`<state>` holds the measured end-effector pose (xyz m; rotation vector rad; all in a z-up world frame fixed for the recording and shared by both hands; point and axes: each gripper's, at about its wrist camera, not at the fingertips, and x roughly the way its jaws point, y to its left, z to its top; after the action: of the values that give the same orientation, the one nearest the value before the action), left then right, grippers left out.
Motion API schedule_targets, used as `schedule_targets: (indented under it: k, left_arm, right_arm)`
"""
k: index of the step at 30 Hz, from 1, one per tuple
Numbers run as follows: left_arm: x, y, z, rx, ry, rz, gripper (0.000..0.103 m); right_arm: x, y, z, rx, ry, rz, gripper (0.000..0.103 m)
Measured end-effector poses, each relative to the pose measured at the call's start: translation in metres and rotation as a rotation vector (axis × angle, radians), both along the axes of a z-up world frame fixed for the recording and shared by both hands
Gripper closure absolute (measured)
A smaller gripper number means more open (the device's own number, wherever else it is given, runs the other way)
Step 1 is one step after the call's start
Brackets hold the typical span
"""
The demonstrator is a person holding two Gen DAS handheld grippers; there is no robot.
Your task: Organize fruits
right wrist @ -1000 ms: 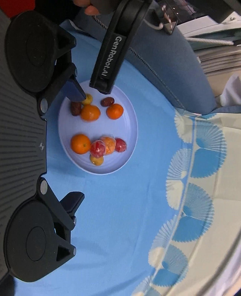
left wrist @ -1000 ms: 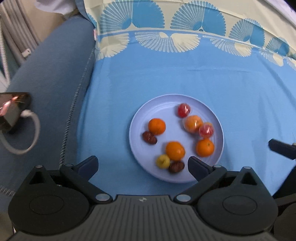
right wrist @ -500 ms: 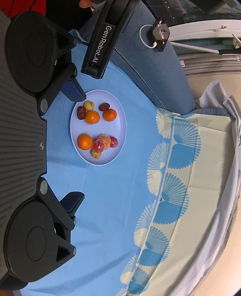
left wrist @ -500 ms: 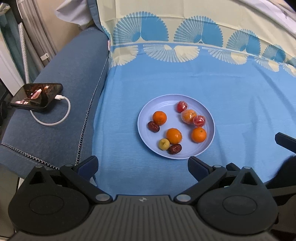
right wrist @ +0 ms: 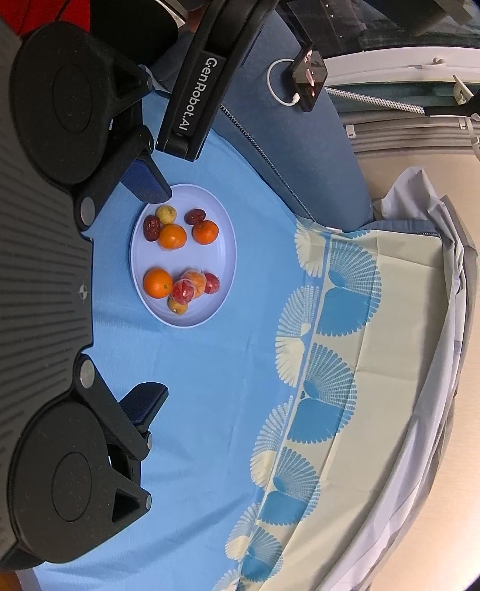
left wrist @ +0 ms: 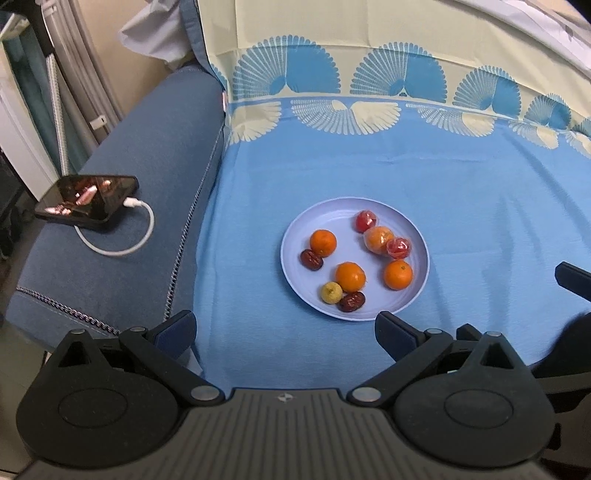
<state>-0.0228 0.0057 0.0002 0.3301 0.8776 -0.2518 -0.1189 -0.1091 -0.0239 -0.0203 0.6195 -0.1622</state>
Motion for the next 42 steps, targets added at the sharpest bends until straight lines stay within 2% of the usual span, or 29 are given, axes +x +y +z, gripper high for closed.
schedule_targets:
  k: [11, 42]
  left_arm:
    - [0.0034, 0.0011, -0.0031, -0.008, 0.026, 0.007, 0.000]
    - [0.0069, 0.0015, -0.0057, 0.009, 0.036, 0.017, 0.000]
  right_arm:
    - [0.0003, 0.0018, -0.0001, -0.005, 0.005, 0.004, 0.001]
    - [0.0036, 0.0017, -0.0020, -0.003, 0.015, 0.004, 0.001]
